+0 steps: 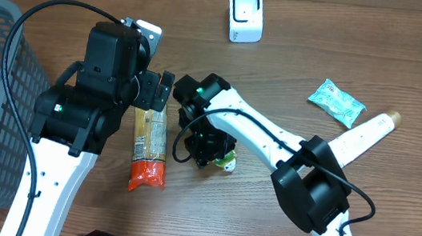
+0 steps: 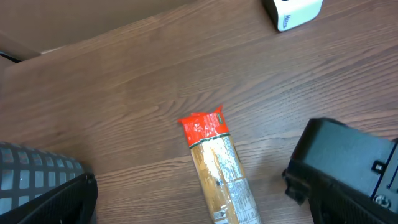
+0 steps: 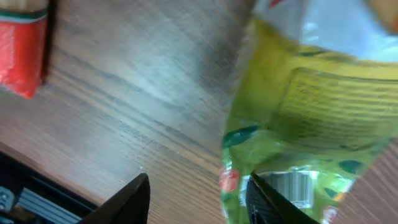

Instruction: Scan the item barcode

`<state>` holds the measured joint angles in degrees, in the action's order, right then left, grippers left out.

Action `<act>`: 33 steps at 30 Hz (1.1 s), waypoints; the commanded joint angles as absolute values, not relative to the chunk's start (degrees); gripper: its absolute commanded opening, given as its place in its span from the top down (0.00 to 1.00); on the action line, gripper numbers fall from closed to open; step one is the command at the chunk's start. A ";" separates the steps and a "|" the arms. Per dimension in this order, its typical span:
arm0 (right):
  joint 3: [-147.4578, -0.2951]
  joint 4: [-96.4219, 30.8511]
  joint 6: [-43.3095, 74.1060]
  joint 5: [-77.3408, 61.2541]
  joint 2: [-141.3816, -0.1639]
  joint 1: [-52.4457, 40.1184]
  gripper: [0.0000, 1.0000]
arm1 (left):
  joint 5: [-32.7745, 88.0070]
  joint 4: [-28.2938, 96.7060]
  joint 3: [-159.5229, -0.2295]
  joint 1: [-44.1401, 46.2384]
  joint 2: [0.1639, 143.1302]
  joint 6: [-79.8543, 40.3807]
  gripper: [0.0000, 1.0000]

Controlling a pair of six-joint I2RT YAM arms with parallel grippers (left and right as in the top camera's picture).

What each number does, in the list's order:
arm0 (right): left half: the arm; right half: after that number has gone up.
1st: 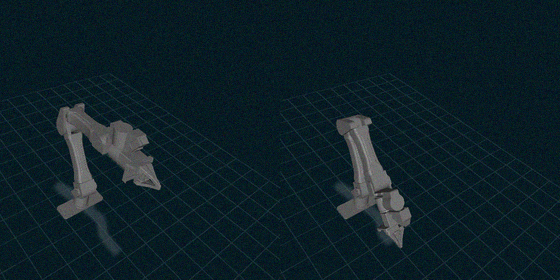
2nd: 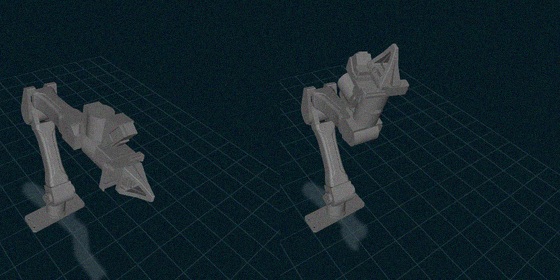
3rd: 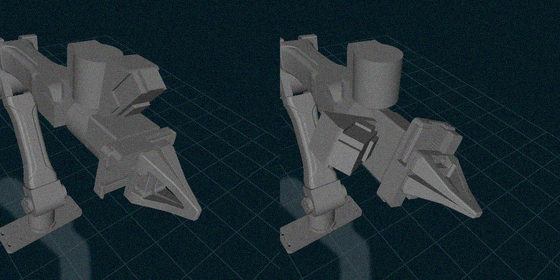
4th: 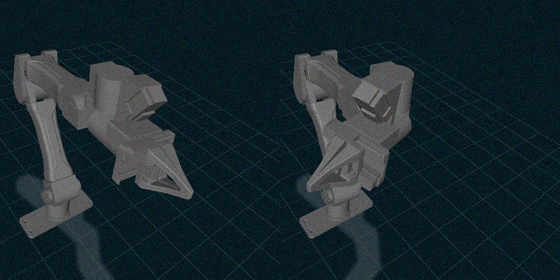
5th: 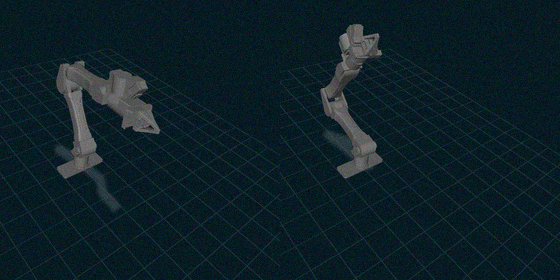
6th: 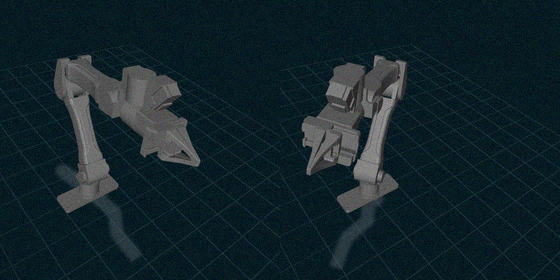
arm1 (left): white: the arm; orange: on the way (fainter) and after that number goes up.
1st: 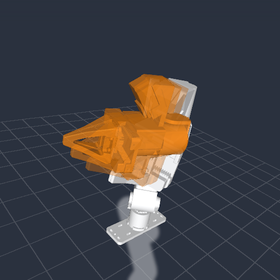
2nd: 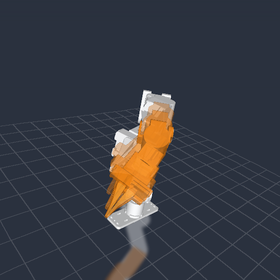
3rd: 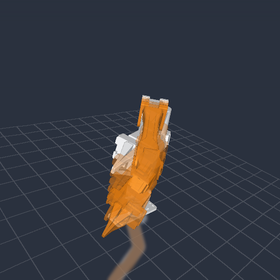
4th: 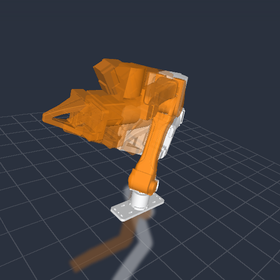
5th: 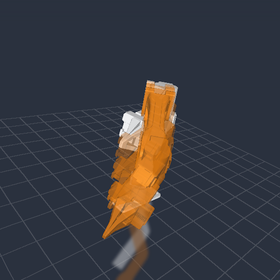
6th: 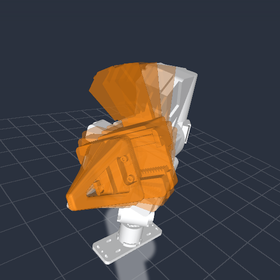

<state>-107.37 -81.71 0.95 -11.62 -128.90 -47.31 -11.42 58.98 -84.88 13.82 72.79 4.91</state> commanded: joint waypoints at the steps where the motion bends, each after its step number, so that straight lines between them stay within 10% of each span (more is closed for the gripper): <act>1: -109.51 -81.78 2.17 -10.28 -128.27 -44.12 0.48 | -12.01 58.94 -85.34 13.52 73.08 5.80 0.00; 33: -98.08 -80.40 3.51 -18.09 -128.25 -44.56 0.70 | -12.01 58.94 -85.34 13.52 73.08 5.80 0.00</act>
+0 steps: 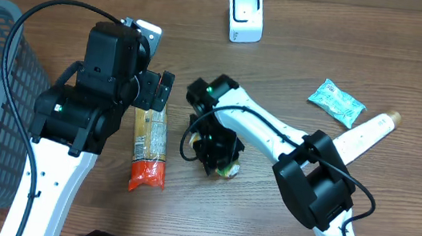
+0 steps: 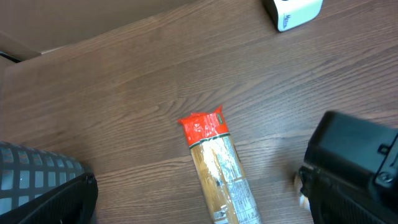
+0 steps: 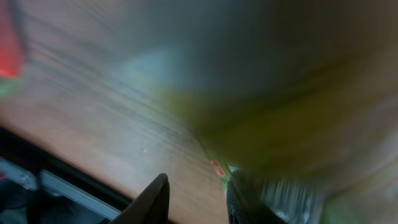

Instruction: Scan the item barcode

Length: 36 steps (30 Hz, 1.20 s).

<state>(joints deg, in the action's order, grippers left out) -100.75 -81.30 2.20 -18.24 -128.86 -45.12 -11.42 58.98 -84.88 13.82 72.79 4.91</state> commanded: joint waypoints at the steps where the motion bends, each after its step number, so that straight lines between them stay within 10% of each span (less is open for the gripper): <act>1: -97.47 -80.18 3.51 -18.09 -128.25 -44.34 0.71 | -12.01 58.94 -85.34 13.52 73.08 5.80 0.01; 17: -96.86 -76.07 6.24 -2.07 -128.25 -34.30 0.73 | -12.01 58.94 -85.34 13.52 73.08 5.80 0.00; 30: -106.02 -73.10 6.81 -17.21 -121.27 -23.88 0.65 | -12.01 58.94 -85.34 13.52 73.08 5.80 0.00; 36: -104.86 -67.07 32.60 -14.85 -120.14 -24.80 0.67 | -12.01 58.94 -85.34 13.52 73.08 5.80 0.00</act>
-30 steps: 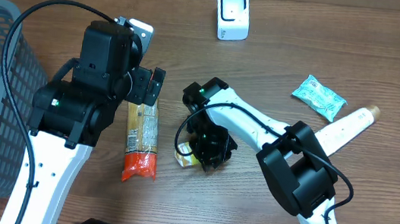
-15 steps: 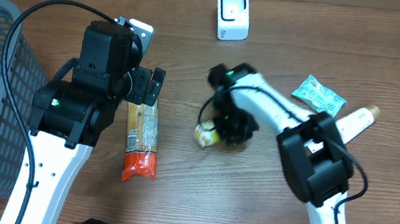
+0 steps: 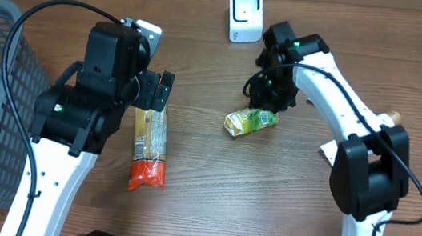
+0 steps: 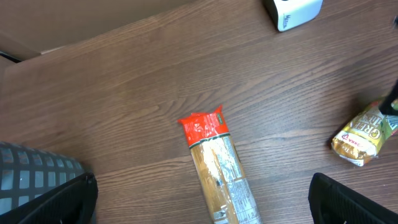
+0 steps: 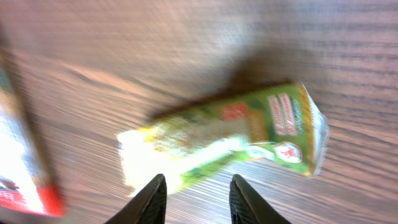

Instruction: Scan the item barcode

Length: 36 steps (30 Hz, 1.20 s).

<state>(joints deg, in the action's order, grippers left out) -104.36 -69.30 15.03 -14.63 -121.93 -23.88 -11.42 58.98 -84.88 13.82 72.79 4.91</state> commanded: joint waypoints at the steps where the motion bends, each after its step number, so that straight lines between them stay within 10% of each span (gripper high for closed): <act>1: -104.27 -66.26 37.23 -14.85 -120.14 -24.97 0.64 | -12.01 58.94 -85.34 13.52 73.08 5.80 0.01; 3: -103.37 -66.35 46.78 -15.29 -120.14 -25.06 0.16 | -12.01 58.94 -85.34 13.52 73.08 5.80 0.00; 5: -102.50 -66.87 52.58 -16.53 -120.14 -25.12 0.01 | -12.01 58.94 -85.34 13.52 73.08 5.80 0.00; 30: -91.98 -56.66 74.19 4.58 -120.44 -36.36 0.06 | -12.01 58.94 -85.34 13.52 73.08 5.80 0.01; 36: -88.07 -53.89 73.06 2.85 -120.46 -36.36 0.59 | -12.01 58.94 -85.34 13.52 73.08 5.80 0.00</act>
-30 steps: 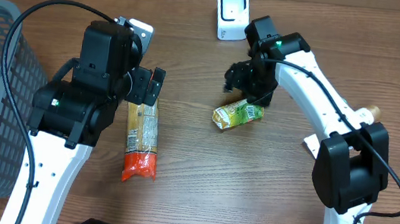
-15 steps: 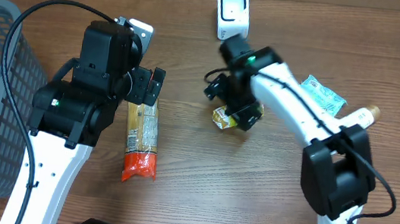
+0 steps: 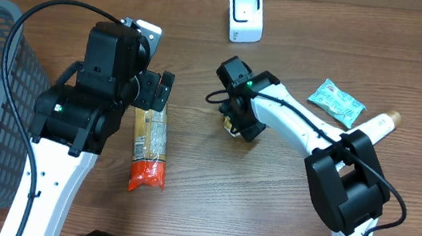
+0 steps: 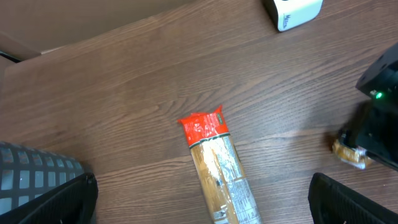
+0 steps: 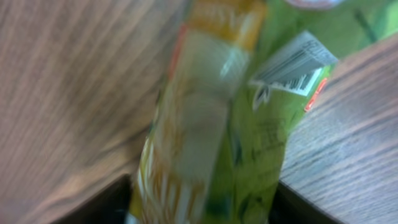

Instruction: Scan the item barcode

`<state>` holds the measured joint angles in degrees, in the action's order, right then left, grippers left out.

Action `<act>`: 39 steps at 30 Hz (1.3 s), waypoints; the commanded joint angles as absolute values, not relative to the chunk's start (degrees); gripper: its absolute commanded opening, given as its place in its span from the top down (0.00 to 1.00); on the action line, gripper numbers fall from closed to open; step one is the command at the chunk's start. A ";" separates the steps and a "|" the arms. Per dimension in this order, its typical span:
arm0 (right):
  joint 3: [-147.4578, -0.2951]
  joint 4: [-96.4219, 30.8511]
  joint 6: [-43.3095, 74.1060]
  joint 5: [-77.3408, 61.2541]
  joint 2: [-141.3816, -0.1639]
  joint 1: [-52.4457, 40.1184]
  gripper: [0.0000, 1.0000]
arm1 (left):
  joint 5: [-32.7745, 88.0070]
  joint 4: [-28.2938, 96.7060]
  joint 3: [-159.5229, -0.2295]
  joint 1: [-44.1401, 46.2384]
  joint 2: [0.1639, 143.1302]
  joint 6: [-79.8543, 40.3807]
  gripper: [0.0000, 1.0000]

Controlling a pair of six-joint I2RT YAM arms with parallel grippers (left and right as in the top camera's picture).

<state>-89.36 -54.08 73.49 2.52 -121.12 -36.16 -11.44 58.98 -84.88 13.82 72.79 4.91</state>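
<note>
A green and yellow snack packet (image 5: 217, 124) fills the right wrist view, with its barcode (image 5: 292, 65) turned towards the camera. My right gripper (image 5: 202, 205) is open, with one jaw on each side of the packet just above the table. From overhead the right gripper (image 3: 240, 120) covers most of the packet (image 3: 229, 127). The white scanner (image 3: 245, 15) stands at the back of the table. My left gripper (image 4: 202, 202) is open and hangs over a long pasta packet (image 4: 217, 174) with a red end.
A grey basket stands at the left edge. At the right lie a teal sachet (image 3: 336, 101) and a white tube (image 3: 362, 135). A cardboard wall runs along the back.
My right gripper has moved from beside the scanner, down and left onto the green packet. Its jaws now stand wider, with the packet between them. The left arm has not moved.
My right gripper was low at mid-table with the green packet at its jaws, and the same at the following moment. Then the packet lay alone on the table, further back and right, with the gripper raised near the scanner. Now the gripper straddles it again.
</note>
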 commanded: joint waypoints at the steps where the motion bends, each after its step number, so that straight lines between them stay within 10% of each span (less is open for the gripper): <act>1: -88.07 -53.76 71.40 2.17 -120.44 -36.36 0.68 | -12.01 58.94 -85.34 13.52 73.08 5.80 0.01; 3: -88.16 -52.84 65.60 0.27 -120.44 -36.36 0.96 | -12.01 58.94 -85.34 13.52 73.08 5.80 0.00; 10: -90.65 -50.98 36.97 -11.66 -120.07 -34.94 0.96 | -12.01 58.94 -85.34 13.52 73.08 5.80 0.00; 30: -98.32 -74.87 15.25 27.35 -124.20 -37.78 0.92 | -12.01 58.92 -85.34 13.89 73.25 5.80 0.01; 39: -98.30 -73.97 9.06 14.33 -124.36 -41.56 0.62 | -12.01 58.92 -85.34 13.89 73.45 5.80 0.00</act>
